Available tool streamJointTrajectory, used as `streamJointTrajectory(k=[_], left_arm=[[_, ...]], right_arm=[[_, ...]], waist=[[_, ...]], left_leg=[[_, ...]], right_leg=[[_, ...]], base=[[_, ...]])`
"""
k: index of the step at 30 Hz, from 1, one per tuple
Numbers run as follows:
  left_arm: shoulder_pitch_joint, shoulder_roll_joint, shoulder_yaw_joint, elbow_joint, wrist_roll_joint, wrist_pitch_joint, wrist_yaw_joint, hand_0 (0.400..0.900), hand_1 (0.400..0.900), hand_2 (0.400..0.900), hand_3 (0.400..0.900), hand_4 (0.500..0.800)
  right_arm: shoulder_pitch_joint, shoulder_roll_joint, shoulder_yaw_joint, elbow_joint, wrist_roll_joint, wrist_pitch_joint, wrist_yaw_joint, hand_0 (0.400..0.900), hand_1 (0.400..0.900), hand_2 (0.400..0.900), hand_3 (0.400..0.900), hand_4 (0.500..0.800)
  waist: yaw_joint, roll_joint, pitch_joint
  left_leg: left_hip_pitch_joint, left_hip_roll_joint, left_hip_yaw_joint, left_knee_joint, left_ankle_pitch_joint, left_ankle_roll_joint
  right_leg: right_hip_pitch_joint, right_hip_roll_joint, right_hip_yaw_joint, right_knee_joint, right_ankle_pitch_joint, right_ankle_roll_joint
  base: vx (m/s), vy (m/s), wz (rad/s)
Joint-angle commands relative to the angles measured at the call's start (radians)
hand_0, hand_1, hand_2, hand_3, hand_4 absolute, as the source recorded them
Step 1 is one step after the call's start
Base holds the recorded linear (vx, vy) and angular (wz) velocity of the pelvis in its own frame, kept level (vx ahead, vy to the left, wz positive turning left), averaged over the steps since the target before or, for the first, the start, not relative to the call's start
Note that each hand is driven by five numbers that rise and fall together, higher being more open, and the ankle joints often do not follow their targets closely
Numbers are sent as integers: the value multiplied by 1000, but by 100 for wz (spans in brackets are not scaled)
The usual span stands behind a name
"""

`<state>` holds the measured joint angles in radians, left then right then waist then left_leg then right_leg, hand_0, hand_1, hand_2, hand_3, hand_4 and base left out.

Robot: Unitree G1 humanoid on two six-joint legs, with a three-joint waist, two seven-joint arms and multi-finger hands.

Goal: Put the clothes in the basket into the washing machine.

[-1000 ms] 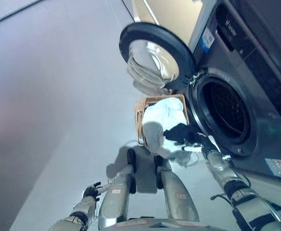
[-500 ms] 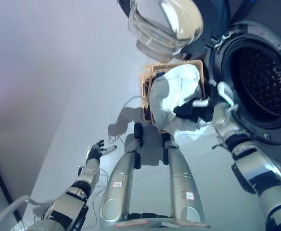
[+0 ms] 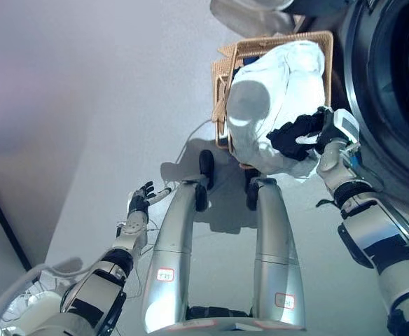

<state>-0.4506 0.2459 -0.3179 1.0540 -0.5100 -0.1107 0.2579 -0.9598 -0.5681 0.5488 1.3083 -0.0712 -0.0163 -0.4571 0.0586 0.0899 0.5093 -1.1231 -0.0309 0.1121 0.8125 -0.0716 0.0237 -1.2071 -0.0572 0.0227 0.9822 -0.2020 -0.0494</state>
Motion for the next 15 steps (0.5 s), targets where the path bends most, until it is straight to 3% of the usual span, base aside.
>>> streamJointTrajectory(k=[1, 3, 4, 5, 15], left_arm=[[66, 13, 34, 7, -22, -8, 33, 900, 900, 900, 900, 800], [57, 16, 33, 13, -24, -6, 29, 900, 900, 900, 900, 800], [53, 17, 33, 16, -25, -4, 27, 900, 900, 900, 900, 800], [53, 18, 36, 18, -25, -3, 27, 900, 900, 900, 900, 800], [60, 14, 35, 28, -9, -6, 41, 900, 900, 900, 900, 800]], right_arm=[[68, -5, 26, 19, -38, 39, 39, 900, 900, 900, 900, 800], [71, 1, 45, 28, -50, 44, 71, 900, 900, 900, 900, 800], [75, 2, 50, 23, -53, 44, 74, 435, 435, 435, 435, 521], [79, 2, 49, 14, -55, 44, 75, 400, 400, 400, 400, 500], [93, -4, 25, -18, -50, 38, 15, 400, 400, 400, 400, 500]], waist=[[4, 47, -35], [8, 45, -43], [7, 43, -46], [7, 40, -49], [4, 12, -74]], left_leg=[[-33, -11, 47, -8, -37, -17], [-47, -13, 43, -3, -35, -17], [-52, -14, 41, 0, -35, -17], [-55, -15, 43, -2, -33, -18], [-47, -13, 35, -26, -21, -22]], right_leg=[[-31, 42, 13, -15, 15, 45], [-46, 40, 9, -9, 15, 45], [-52, 40, 6, -5, 15, 45], [-56, 38, 4, -4, 17, 46], [-47, 42, -1, -28, 34, 49]], base=[[-27, -13, 6], [-19, -19, 8], [-19, -20, 7], [-19, -15, 5], [-3, -2, -1]])
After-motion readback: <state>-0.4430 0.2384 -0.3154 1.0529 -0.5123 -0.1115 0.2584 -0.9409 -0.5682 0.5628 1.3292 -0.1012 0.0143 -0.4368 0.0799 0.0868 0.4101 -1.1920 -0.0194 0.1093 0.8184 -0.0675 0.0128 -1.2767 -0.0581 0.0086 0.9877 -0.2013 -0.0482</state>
